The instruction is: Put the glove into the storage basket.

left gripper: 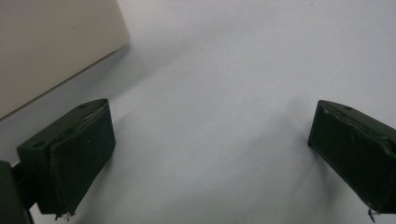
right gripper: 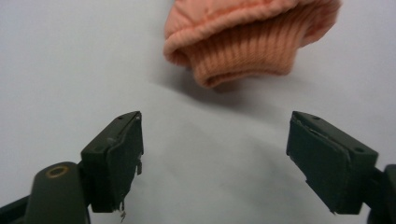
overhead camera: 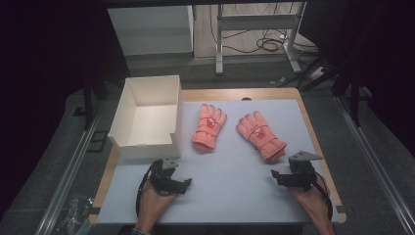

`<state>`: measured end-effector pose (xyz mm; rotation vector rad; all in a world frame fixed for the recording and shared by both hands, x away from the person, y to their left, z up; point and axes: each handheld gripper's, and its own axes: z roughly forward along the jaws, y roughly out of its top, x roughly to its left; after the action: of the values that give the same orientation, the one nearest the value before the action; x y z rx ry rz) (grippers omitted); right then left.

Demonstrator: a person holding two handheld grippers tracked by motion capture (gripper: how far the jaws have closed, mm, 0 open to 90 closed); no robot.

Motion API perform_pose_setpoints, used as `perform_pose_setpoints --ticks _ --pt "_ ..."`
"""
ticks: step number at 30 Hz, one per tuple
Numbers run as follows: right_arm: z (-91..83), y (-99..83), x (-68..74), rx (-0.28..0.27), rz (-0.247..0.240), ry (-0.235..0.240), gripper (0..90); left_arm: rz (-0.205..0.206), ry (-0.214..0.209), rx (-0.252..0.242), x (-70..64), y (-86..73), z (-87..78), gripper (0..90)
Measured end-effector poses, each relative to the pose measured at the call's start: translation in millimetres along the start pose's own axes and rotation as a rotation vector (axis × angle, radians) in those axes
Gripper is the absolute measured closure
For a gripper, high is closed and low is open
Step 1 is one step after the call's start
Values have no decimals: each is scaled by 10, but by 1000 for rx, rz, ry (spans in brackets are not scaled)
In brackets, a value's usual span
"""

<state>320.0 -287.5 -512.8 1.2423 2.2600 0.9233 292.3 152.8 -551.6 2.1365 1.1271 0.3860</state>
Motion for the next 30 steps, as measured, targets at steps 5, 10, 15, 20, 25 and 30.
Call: perform_pose_setpoints --ticks 5,10,15,20,25,30 --pt "-62 105 -50 -18 0 9 259 0 0 0 0 0 0 8" --pt "-75 344 -110 -28 2 48 340 -1 0 0 0 0 0 7" --pt "-51 558 -177 -53 8 63 418 -1 -1 0 0 0 0 7" --pt "11 722 -245 -69 12 58 503 -1 -1 0 0 0 0 8" --pt "225 952 -371 -64 34 54 493 -1 -1 0 1 0 0 7" --pt "461 1069 -462 -40 60 59 400 -1 -2 0 1 0 1 7"
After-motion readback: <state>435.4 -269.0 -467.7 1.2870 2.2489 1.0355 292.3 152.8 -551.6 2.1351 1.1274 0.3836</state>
